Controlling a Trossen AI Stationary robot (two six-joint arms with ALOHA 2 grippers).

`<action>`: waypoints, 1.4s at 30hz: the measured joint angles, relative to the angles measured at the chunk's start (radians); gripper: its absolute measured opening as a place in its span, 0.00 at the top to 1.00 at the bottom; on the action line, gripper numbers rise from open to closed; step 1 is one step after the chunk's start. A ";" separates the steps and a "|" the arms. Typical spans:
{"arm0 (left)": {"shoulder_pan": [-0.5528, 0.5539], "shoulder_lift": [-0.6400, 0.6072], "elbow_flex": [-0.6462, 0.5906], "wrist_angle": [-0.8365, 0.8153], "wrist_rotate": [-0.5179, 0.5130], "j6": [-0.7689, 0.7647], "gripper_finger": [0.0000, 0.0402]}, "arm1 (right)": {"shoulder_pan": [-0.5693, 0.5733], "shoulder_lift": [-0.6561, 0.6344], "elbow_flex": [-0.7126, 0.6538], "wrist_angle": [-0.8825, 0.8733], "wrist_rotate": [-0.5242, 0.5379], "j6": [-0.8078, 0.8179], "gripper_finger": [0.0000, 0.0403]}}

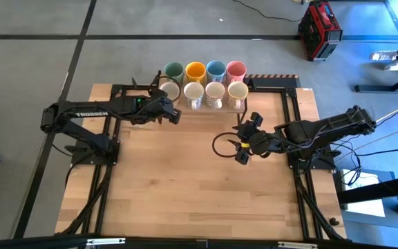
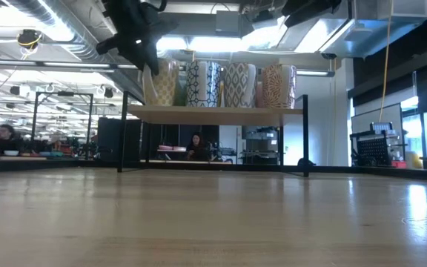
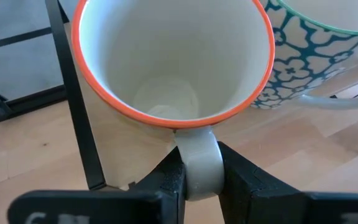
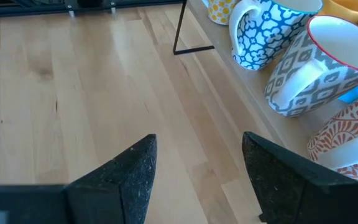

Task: Place coffee mugs
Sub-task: Put the yellow patterned mug on the shelf, then return to Home Position

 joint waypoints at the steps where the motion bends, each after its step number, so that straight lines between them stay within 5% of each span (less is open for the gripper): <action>1: 0.001 0.000 0.000 0.000 0.001 0.000 0.85 | 0.000 0.000 0.000 0.000 0.000 0.000 0.44; 22: 0.001 0.007 0.000 0.006 -0.004 0.025 0.70 | 0.000 0.000 0.000 0.000 -0.020 0.003 0.44; 42: 0.000 -0.140 -0.001 -0.005 0.155 0.102 0.68 | 0.000 0.000 0.000 0.004 -0.053 0.003 0.44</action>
